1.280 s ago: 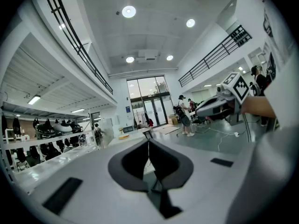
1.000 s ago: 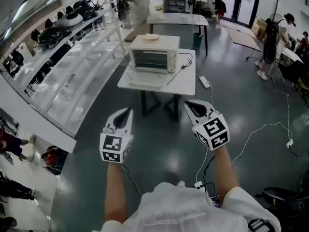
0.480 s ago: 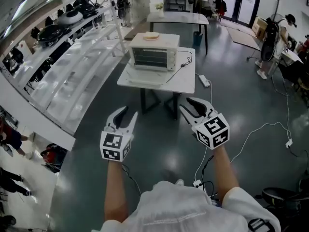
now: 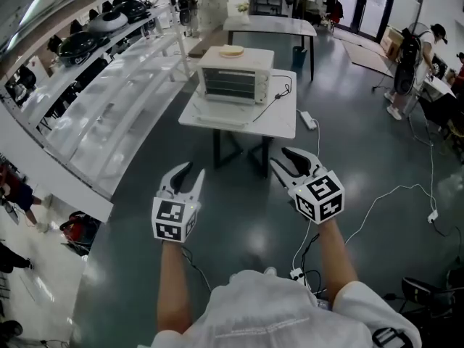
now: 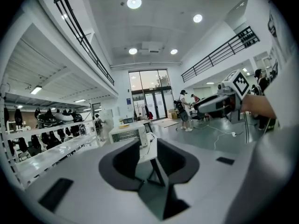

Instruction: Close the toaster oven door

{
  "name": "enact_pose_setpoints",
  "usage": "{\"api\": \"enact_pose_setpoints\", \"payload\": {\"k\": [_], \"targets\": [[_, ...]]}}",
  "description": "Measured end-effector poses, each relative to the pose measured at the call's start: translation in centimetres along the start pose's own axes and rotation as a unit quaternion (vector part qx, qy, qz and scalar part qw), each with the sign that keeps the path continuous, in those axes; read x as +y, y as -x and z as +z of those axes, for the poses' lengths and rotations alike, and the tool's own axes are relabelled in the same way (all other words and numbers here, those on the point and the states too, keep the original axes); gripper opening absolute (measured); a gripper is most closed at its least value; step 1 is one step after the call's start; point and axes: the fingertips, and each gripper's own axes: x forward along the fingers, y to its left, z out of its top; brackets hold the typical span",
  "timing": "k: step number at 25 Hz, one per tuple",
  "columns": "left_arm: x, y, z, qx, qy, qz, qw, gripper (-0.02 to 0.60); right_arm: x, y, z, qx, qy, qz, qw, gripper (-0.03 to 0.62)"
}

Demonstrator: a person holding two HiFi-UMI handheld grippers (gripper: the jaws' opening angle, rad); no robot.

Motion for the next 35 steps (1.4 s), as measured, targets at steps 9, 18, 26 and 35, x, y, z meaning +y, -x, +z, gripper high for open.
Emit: {"api": "enact_pose_setpoints", "payload": {"k": [9, 18, 26, 35], "targets": [[2.1, 1.9, -1.9, 0.003, 0.014, -0.007, 0.9999, 0.115, 2.7, -1.0, -0.2, 0.006, -0.013, -0.018, 1.000, 0.152], [5.3, 3.1, -4.1, 0.004, 0.026, -0.012, 0.9996, 0.115, 4.3, -1.8, 0.0, 0.028, 0.008, -0.036, 0.999, 0.152], [8.1, 1.2, -5.6, 0.019, 0.035, -0.003, 0.9992, 0.112, 3.5, -6.0, -0.2, 0.033, 0.009, -0.026, 0.999, 0.152], [12.0, -6.9, -6.0, 0.043, 0.035, 0.011, 0.9984, 0.109, -2.8, -14.1, -0.6, 0.026, -0.002, -0.006, 1.000, 0.152]]}}
